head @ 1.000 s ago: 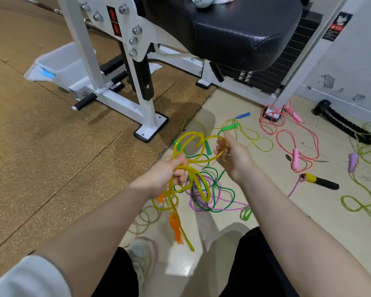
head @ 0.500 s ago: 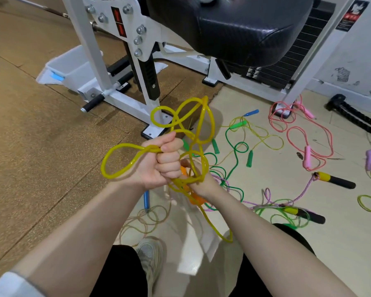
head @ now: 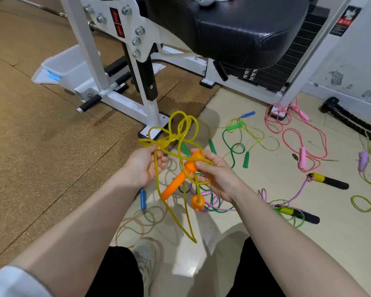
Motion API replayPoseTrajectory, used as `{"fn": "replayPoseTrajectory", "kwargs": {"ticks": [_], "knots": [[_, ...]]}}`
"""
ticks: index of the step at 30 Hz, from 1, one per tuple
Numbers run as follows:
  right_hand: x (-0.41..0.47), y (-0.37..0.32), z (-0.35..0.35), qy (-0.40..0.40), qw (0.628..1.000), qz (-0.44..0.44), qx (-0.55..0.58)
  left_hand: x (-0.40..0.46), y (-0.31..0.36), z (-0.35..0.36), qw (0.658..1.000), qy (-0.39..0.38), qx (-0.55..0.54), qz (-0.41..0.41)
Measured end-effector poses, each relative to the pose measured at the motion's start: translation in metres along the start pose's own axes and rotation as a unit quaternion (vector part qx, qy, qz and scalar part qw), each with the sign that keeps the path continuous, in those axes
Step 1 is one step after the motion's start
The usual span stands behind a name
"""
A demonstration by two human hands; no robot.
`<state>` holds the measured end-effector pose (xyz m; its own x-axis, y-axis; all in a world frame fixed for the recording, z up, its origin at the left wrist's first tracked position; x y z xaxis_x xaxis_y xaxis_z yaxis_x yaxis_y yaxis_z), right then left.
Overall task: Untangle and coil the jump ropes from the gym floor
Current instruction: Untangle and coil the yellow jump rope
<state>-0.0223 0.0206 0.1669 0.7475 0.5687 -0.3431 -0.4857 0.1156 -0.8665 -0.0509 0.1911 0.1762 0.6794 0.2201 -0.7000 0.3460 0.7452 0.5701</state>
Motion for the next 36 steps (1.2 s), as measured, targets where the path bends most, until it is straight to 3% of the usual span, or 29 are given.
{"fn": "replayPoseTrajectory", "kwargs": {"ticks": [6, 11, 16, 19, 21, 23, 25, 28, 36], "knots": [[-0.005, -0.005, 0.002, -0.075, 0.995, 0.030, 0.056, -0.007, 0.002, 0.011, 0.997, -0.028, 0.056, 0.039], [-0.004, -0.010, -0.006, -0.012, 0.999, 0.032, -0.004, -0.010, 0.010, 0.012, 0.997, -0.046, -0.004, 0.053], [0.000, -0.020, -0.026, 0.147, 0.981, -0.040, -0.119, -0.012, 0.013, 0.007, 0.981, -0.021, 0.179, 0.076], [-0.003, -0.029, -0.031, 0.159, 0.985, -0.072, -0.008, -0.013, 0.014, 0.007, 0.929, 0.006, 0.343, 0.139], [-0.006, -0.031, -0.030, 0.126, 0.984, -0.073, 0.098, -0.014, 0.013, 0.008, 0.923, 0.009, 0.348, 0.166], [-0.006, -0.030, -0.031, 0.121, 0.981, -0.079, 0.128, -0.016, 0.014, 0.011, 0.912, 0.003, 0.360, 0.199], [-0.006, -0.028, -0.033, 0.150, 0.982, -0.083, 0.075, -0.017, 0.014, 0.013, 0.909, -0.025, 0.357, 0.213], [-0.008, -0.027, -0.034, 0.181, 0.969, -0.078, -0.150, -0.018, 0.014, 0.017, 0.918, -0.083, 0.327, 0.206], [-0.003, -0.019, -0.011, 0.070, 0.938, -0.100, -0.323, -0.029, -0.003, 0.032, 0.911, -0.162, 0.319, 0.204]]}}
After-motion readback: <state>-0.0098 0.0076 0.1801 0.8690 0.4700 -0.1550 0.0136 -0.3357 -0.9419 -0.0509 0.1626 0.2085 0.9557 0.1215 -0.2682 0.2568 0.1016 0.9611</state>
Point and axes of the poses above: each hand's wrist, its own x-axis towards the middle knuckle, its own z-axis out of the palm, y = z × x, the point moved 4 cm from there along x, towards the middle knuckle, and after that the axes turned 8 degrees about -x, right-handed, at the moved point
